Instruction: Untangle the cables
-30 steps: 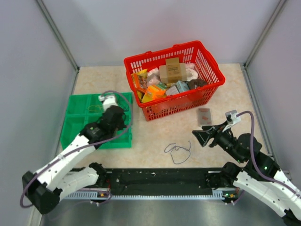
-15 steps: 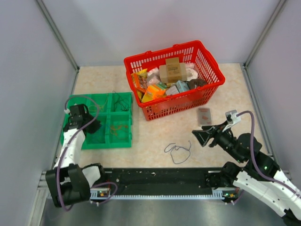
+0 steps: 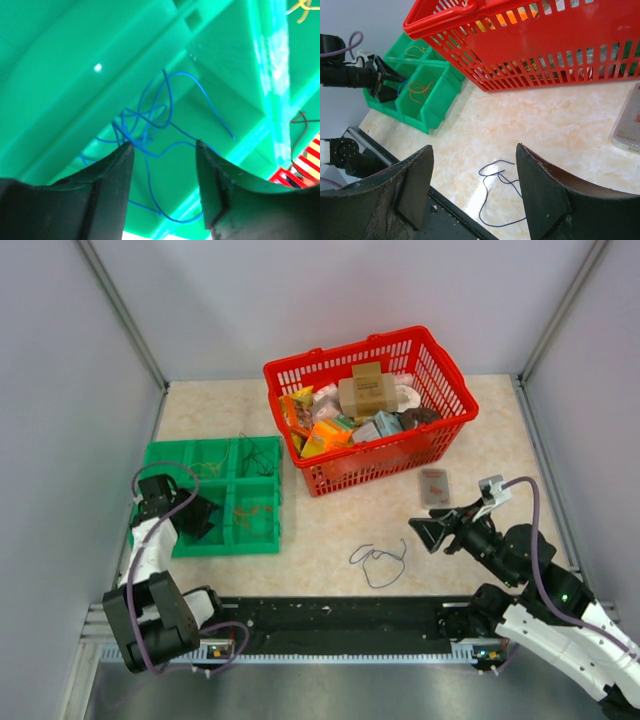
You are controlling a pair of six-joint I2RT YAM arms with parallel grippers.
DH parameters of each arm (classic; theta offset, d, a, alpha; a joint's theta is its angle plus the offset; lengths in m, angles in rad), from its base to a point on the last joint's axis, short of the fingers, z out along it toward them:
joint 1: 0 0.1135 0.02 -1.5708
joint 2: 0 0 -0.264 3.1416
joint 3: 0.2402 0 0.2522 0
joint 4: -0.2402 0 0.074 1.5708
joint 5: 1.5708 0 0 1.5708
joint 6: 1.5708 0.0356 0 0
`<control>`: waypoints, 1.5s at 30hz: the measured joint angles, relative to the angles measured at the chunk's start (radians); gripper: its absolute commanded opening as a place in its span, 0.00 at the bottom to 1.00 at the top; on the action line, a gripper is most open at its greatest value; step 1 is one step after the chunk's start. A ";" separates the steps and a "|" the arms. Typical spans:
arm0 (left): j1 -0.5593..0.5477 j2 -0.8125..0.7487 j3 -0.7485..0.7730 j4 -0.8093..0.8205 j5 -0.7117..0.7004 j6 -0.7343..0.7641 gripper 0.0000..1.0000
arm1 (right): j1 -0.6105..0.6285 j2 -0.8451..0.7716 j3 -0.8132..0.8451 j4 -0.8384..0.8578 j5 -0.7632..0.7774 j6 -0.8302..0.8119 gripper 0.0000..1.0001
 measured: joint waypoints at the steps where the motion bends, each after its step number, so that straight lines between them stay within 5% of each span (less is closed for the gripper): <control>1: 0.000 -0.013 0.000 -0.004 0.005 0.003 0.67 | 0.000 0.000 -0.002 0.000 0.000 0.000 0.66; 6: 0.000 -0.177 0.016 -0.060 0.033 0.029 0.95 | 0.000 0.017 -0.005 0.000 0.001 0.000 0.66; 15: -0.101 -0.447 0.113 -0.084 0.127 0.127 0.98 | 0.000 0.190 -0.070 0.026 -0.024 0.029 0.70; 17: -0.194 -0.452 0.119 -0.081 0.135 0.148 0.97 | 0.000 0.260 -0.089 0.026 -0.040 0.051 0.71; 25: -1.026 -0.462 0.078 0.117 -0.033 0.229 0.99 | -0.005 0.357 -0.137 -0.013 -0.007 0.189 0.72; 29: -1.439 -0.227 0.110 0.222 -0.254 0.335 0.99 | -0.016 0.217 -0.138 -0.133 0.127 0.324 0.70; 33: -1.671 0.166 0.298 0.204 -0.418 0.469 0.98 | -0.016 -0.040 -0.138 -0.183 0.216 0.382 0.70; 37: -1.727 0.446 0.468 0.186 -0.464 0.579 0.98 | -0.016 -0.226 -0.104 -0.216 0.302 0.374 0.70; 45: -1.765 0.653 0.654 0.096 -0.528 0.667 0.99 | -0.016 -0.232 0.032 -0.272 0.407 0.303 0.72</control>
